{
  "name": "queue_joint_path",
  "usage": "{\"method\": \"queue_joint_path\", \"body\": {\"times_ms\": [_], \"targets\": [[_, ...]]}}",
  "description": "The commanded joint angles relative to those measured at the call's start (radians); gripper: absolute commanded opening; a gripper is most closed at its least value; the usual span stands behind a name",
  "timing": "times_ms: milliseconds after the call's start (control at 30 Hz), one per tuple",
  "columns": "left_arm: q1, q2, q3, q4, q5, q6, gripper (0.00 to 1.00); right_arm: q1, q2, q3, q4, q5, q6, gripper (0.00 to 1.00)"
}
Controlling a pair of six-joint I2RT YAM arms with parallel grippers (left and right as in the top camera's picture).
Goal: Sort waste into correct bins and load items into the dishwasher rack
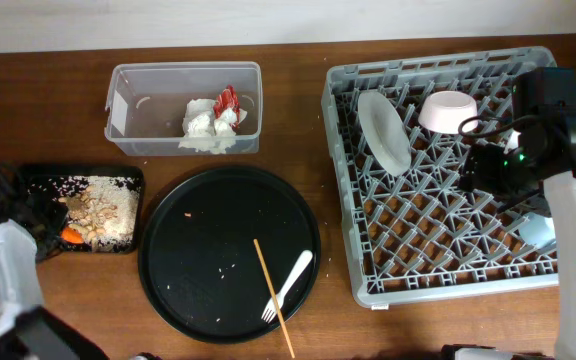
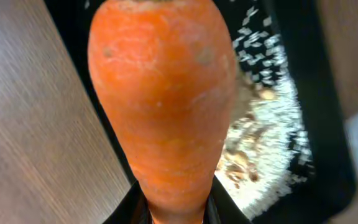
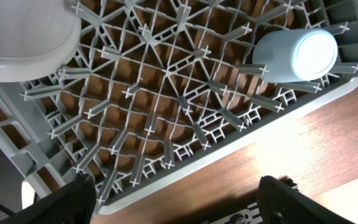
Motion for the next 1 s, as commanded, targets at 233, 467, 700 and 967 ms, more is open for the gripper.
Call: {"method": "queue_joint_path", "body": {"times_ms": [233, 467, 700, 967], "targets": [[0.003, 0.125, 0.014, 0.078, 0.002, 0.005, 0.46, -0.004, -0.003, 0.000, -0.006, -0.005, 0.001, 0.86], [-0.009, 0.121, 0.018, 0.065, 0.167, 0.018, 0.69, -0.004, -0.003, 0.000, -0.006, -0.051, -0.022, 0.92], [-0.371, 0.045, 0.018, -0.133, 0.198, 0.262, 0.76, 0.020, -0.003, 0.000, -0.004, -0.372, -0.217, 1.00], [-0.587, 0.045, 0.016, -0.372, 0.061, 0.279, 0.85, 0.645, -0.003, -0.108, 0.164, -0.369, -0.032, 0.99]]}}
